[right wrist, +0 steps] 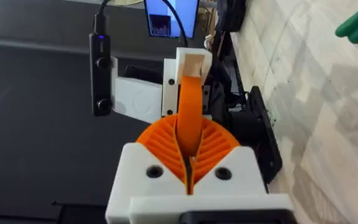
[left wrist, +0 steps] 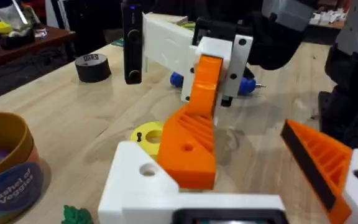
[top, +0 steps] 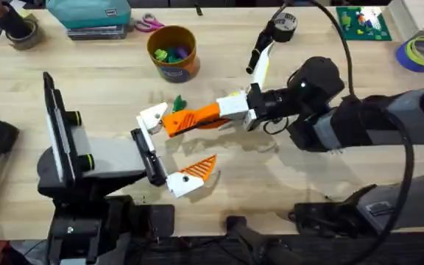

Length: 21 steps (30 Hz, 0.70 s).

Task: Pick up the gripper from the table and insert it into the empty holder that is missing its gripper. Then pick up a screw, insert it into the mounting hole, and use the screwdriver to tighten it. Finally, clean up the table by picking up the vegetable and placing it into the bucket.

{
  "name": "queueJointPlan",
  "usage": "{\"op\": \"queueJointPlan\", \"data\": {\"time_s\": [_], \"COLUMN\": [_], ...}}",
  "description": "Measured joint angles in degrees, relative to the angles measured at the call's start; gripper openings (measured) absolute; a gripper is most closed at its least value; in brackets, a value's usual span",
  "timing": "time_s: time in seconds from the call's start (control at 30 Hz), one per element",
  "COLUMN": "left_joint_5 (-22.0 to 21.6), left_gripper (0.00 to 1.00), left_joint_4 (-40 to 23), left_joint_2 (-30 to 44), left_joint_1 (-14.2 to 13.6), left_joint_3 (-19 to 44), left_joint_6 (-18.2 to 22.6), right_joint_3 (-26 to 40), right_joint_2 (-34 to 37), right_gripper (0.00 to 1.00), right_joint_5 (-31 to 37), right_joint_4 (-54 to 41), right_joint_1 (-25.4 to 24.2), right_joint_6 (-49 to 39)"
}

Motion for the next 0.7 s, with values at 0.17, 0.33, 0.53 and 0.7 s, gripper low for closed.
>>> {"op": "queueJointPlan", "data": {"time_s": [0.17, 0.33, 0.53, 0.7], "left_joint_5": [0.0, 0.0, 0.0, 0.0], "left_gripper": [0.985, 0.985, 0.985, 0.985], "left_joint_4": [0.0, 0.0, 0.0, 0.0], "left_joint_2": [0.0, 0.0, 0.0, 0.0], "left_joint_1": [0.0, 0.0, 0.0, 0.0], "left_joint_3": [0.0, 0.0, 0.0, 0.0], "left_joint_6": [0.0, 0.0, 0.0, 0.0], "right_joint_3": [0.0, 0.0, 0.0, 0.0], "right_joint_2": [0.0, 0.0, 0.0, 0.0], "right_gripper": [0.009, 0.009, 0.009, 0.009], "right_joint_5": [0.1, 0.3, 1.3, 1.4], "right_joint_4": [0.0, 0.0, 0.0, 0.0], "right_joint_1": [0.0, 0.0, 0.0, 0.0], "right_joint_6": [0.0, 0.0, 0.0, 0.0]}}
